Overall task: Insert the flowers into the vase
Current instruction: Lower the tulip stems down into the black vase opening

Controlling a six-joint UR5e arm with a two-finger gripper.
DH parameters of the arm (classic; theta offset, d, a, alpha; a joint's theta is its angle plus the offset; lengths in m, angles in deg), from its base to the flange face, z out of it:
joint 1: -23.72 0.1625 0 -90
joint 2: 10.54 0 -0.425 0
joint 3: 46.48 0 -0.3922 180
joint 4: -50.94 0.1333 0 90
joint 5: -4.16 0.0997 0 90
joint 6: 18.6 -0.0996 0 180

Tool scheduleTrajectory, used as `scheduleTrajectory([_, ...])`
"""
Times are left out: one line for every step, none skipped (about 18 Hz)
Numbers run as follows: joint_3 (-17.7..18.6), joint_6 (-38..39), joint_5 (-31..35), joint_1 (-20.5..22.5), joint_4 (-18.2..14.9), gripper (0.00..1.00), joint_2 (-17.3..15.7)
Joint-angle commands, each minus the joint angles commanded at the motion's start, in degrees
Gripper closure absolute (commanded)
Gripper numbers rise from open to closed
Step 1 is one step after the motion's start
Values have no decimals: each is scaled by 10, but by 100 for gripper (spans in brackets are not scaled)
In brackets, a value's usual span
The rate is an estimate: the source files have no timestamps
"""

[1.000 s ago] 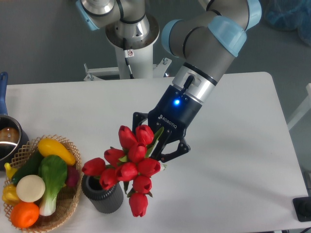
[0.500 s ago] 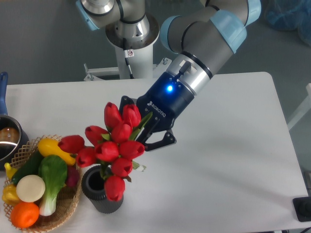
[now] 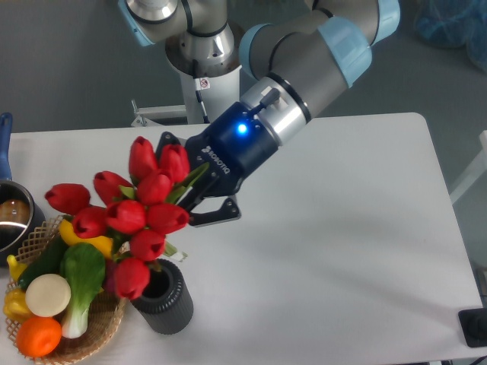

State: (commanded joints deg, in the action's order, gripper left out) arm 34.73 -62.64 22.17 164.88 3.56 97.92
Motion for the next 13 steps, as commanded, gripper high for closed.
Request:
scheduleTrajectory([-2,1,0,-2,0,100,2])
scheduleTrajectory([-3,2,0,-4,0,100,2])
scheduleTrajectory([-4,2,0,-8,1,100,4])
scheduleTrajectory([-4,1,0,-9,1,100,11])
scheduleTrajectory([-8,1,0,-12,1,100,16])
scheduleTrajectory([-12,1,0,-17,2,100,23])
scheduleTrajectory([-18,2,0,-19,3,100,32])
scheduleTrajectory([-24,1,0,-25,5,100,39])
scheduleTrajectory([-31,1,0,-28,5,100,47])
scheduleTrajectory([-34,2,0,-28,5,100,52])
scheduleTrajectory([-35,1,0,-28,5,100,53])
scheduleTrajectory([-35,1,0,-28,5,100,54])
scheduleTrajectory([-36,1,1,-28,5,100,56])
